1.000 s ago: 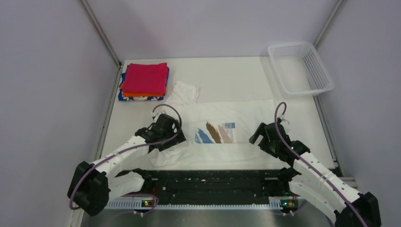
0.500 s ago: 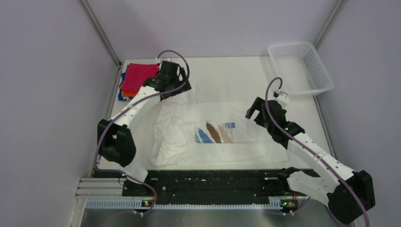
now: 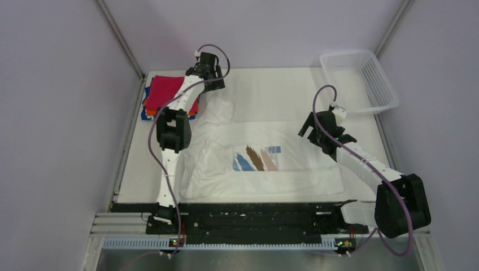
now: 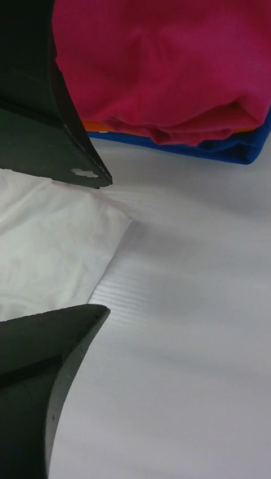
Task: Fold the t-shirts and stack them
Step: Grab the side of the flattened tshirt furthest away from the robot with both arms
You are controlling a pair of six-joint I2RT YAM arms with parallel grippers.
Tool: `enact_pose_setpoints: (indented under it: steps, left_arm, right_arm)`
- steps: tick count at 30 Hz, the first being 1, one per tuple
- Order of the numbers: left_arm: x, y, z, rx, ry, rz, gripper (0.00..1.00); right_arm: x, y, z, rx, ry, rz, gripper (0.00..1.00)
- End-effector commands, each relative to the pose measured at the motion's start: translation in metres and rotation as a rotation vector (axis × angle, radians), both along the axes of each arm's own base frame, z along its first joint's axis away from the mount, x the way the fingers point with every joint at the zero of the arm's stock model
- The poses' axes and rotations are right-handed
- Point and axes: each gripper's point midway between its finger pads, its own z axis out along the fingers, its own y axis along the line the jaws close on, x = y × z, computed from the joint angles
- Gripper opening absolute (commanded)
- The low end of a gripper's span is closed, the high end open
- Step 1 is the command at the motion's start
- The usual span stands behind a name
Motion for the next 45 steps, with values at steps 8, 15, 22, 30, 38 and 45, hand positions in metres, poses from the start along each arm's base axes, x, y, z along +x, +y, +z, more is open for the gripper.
enact_pose_setpoints:
  steps: [8,15,22,30,38,45]
  left_arm:
    - [0.026,-0.006,-0.037,0.07,-0.024,-0.105,0.75]
    - [0.035,-0.002,-0.042,0.094,-0.048,-0.082,0.73]
    - [0.031,-0.008,-0.05,0.041,-0.011,-0.074,0.74]
    - [0.016,-0.015,-0.078,-0.098,0.092,0.015,0.67]
    - [-0.014,-0.006,-0.095,-0.045,0.208,0.028,0.55]
    - [-0.027,-0.008,-0.091,0.038,0.232,-0.031,0.45]
  right_arm:
    - [0.014,-0.004,0.008,-0.009,-0.039,-0.005,0.99]
    - [0.011,-0.005,0.004,-0.005,-0.028,-0.006,0.99]
    - [0.011,-0.004,0.006,-0.002,-0.03,-0.004,0.99]
    - [0.008,-0.005,0.014,0.0,-0.046,0.001,0.99]
    - [0.006,-0.009,0.021,0.004,-0.072,-0.013,0.99]
    - [0.007,-0.008,0.018,0.011,-0.067,-0.013,0.99]
